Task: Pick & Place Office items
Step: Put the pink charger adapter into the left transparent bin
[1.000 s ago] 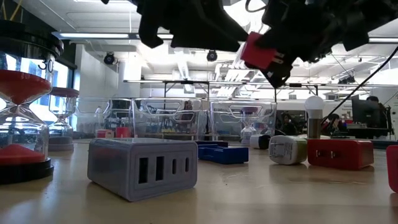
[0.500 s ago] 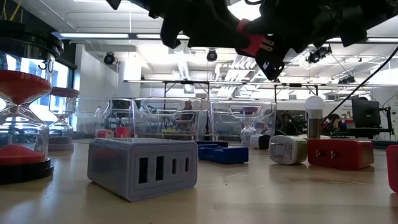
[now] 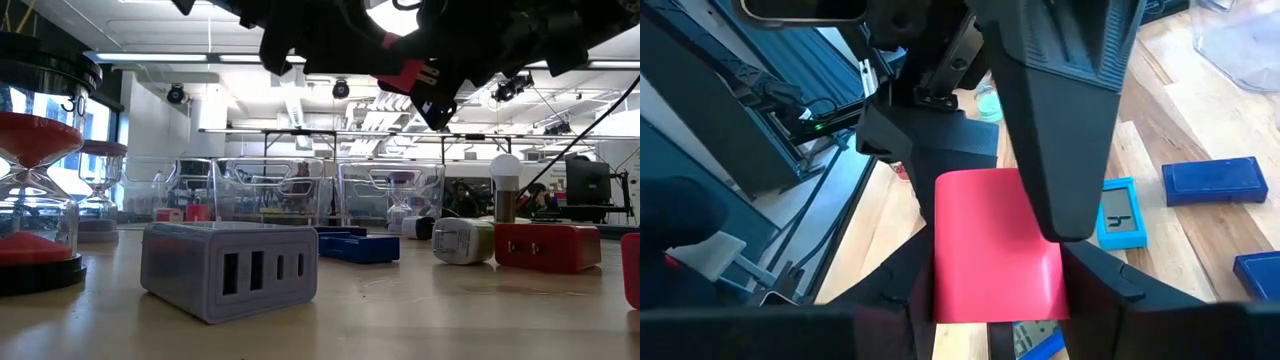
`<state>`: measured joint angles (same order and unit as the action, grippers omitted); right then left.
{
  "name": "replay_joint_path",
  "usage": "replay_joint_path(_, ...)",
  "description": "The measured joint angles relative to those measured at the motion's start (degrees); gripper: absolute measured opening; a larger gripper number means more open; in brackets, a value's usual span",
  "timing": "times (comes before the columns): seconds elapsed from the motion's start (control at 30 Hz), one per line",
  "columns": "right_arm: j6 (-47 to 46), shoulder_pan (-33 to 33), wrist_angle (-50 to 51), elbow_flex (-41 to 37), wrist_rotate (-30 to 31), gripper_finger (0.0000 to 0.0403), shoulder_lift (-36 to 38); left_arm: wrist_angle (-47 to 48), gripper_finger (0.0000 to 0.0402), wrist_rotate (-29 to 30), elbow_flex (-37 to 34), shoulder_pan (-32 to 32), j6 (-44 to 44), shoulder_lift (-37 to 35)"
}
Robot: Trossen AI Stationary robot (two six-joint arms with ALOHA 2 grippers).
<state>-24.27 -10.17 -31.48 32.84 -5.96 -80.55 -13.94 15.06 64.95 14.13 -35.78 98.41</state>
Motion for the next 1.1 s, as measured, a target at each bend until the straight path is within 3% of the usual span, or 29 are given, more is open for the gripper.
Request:
replay_joint_path(0.27, 0.04, 0.17, 0.07, 0.00, -0.05, 0.0142, 0.00, -0.15, 0.0236, -0.02, 0.00, 0.00, -0.76, 0.00)
replay_joint_path(0.57, -0.27, 0.19, 0.00, -0.01, -0.48, 0.0142, 0.00, -0.12, 0.0162, -0.64, 0.00, 0.36, -2.21, 0.00)
replay_joint_path(0.77, -0.16, 0.20, 0.49, -0.01, -0.30, 0.0143, 0.02, -0.14, 0.0162, -0.51, 0.00, 0.76, -2.36, 0.00)
replay_joint_path(1.1, 1.95, 0.21, 1.67, 0.00, 4.63, 0.0225, 0.04, 0.93, 0.0162, 6.11, -0.04, 2.03, 3.00, 0.00)
